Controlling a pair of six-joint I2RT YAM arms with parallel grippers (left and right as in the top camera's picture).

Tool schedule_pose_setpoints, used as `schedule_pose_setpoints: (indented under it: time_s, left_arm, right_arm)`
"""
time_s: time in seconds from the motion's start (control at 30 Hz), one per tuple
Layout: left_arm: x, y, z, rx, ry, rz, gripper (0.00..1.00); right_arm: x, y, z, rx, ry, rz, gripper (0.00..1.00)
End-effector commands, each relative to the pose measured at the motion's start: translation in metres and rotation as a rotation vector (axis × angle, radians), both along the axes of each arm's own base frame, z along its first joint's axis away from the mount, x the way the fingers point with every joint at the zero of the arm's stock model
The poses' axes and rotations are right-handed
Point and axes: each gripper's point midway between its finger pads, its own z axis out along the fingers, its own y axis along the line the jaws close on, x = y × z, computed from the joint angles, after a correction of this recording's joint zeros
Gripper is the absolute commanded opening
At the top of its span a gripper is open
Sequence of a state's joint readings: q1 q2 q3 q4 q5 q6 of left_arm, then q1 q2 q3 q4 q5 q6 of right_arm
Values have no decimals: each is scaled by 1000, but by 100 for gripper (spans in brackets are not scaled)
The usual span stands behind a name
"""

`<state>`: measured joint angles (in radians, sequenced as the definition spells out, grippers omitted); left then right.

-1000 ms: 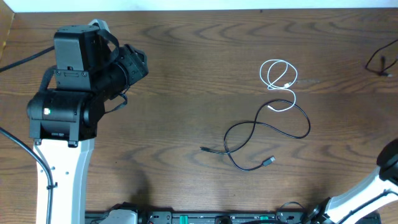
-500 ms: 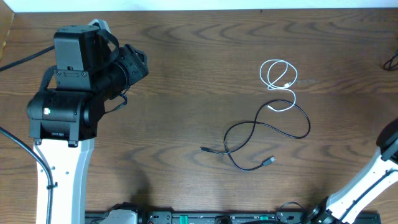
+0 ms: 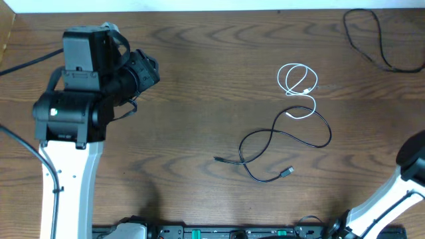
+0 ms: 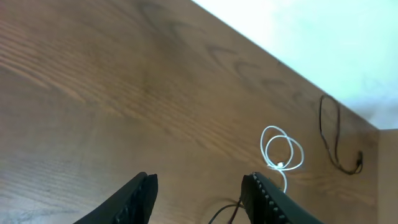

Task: Untangle cables
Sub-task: 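Grasp the white cable with the right gripper and carry it to the upper right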

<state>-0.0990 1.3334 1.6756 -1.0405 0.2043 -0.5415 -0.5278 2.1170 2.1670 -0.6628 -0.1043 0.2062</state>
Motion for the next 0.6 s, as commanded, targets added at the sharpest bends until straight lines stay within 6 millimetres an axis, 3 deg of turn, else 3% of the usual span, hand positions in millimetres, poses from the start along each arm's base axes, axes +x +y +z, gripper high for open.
schedule_pose_setpoints:
  time_s: [0.0,0.07,0.17,0.23,0.37,0.57]
  left_arm:
    - [4,-7,-11,21,23,-78,49]
    - [6,-15,-16,19,30,-145,49]
    - [9,-23,-28,10,67,-205,49]
    - [13,-27,-39,17,101,-231,49]
    - [20,-35,-65,51,167,-294,49]
    - [31,-43,-96,73,243,-344,48]
  right_arm:
    - [-4,45,55,16,-82,74,99]
    - [-5,75,51,69,-50,155,99]
    - [-13,137,25,212,55,333,99]
    - [-22,178,-2,321,157,416,99]
    - [-39,241,-63,405,372,522,99]
    - [-50,314,-128,423,505,652,80]
